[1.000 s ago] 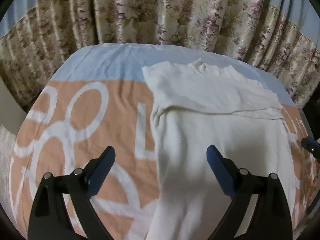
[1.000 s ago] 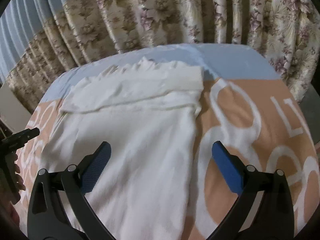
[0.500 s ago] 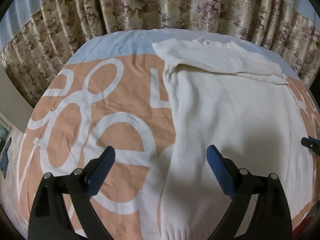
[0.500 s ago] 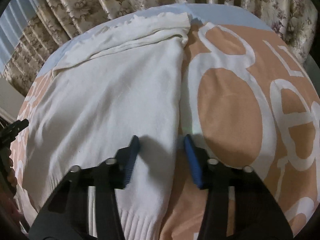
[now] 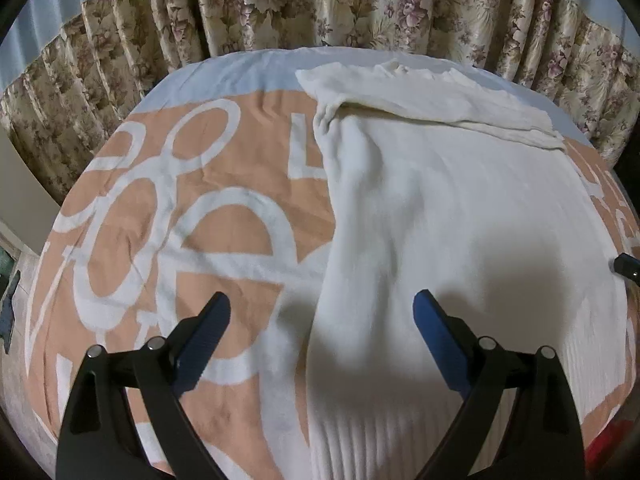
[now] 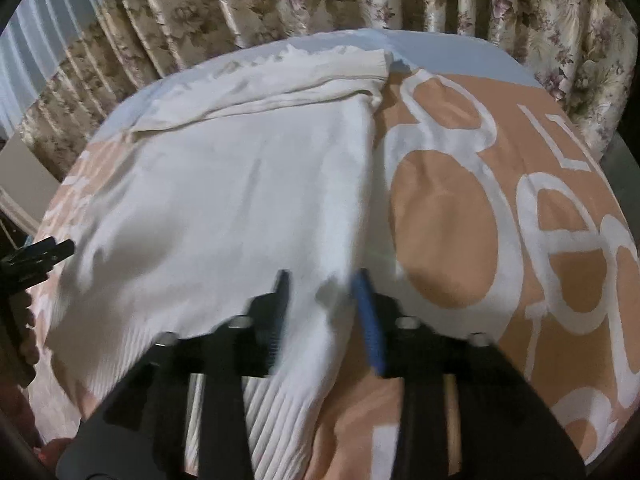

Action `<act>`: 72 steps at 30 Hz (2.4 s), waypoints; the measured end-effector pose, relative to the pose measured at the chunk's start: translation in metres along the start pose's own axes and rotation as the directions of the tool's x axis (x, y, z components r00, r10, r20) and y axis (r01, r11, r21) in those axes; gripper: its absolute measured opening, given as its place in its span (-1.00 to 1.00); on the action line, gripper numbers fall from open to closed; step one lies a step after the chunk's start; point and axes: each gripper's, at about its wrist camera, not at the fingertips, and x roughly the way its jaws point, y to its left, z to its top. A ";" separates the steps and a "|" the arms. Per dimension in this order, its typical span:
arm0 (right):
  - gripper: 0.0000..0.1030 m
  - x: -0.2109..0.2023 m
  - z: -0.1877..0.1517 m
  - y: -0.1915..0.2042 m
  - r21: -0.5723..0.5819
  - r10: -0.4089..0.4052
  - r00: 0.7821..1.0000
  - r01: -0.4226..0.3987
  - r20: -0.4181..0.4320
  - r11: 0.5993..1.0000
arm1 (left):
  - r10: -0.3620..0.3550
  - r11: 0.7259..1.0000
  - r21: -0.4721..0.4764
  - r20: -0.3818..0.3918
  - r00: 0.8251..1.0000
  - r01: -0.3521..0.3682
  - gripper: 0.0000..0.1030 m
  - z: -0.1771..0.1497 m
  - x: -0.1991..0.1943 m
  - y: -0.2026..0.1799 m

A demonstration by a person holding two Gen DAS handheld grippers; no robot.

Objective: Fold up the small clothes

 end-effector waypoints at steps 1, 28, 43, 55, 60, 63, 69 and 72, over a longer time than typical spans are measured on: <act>-0.19 -0.003 -0.004 0.002 -0.009 -0.003 1.000 0.003 0.000 1.000 | 0.003 1.000 0.003 0.000 1.000 -0.003 0.81 -0.004 -0.002 0.001; -0.39 -0.011 -0.061 0.030 0.076 -0.012 0.995 0.019 -0.100 0.997 | -0.137 0.988 0.055 -0.096 0.986 0.142 -0.27 -0.048 -0.011 -0.014; -0.75 -0.022 -0.033 0.045 -0.017 0.034 0.999 -0.034 -0.009 0.999 | -0.214 0.970 0.106 -0.073 0.974 0.221 -0.79 -0.028 -0.015 -0.028; -0.75 -0.012 0.051 0.036 -0.048 0.046 0.992 -0.040 0.115 0.998 | -0.244 0.970 0.017 0.074 0.967 0.243 -0.79 0.054 -0.005 -0.002; -0.75 -0.004 0.086 0.016 -0.009 0.056 0.988 -0.055 0.142 0.998 | -0.245 0.969 0.030 0.099 0.964 0.243 -0.79 0.079 0.004 -0.005; -0.75 0.000 0.108 0.002 0.016 0.063 0.985 -0.067 0.161 0.998 | -0.253 0.967 0.026 0.120 0.960 0.252 -0.79 0.097 0.008 -0.006; -0.75 0.020 0.144 -0.009 0.005 0.063 0.984 -0.065 0.165 0.998 | -0.257 0.966 0.033 0.151 0.955 0.255 -0.79 0.139 0.023 -0.006; -0.75 0.040 0.162 -0.016 0.006 0.067 0.987 -0.069 0.147 0.998 | -0.259 0.966 0.035 0.148 0.955 0.256 -0.79 0.155 0.038 -0.006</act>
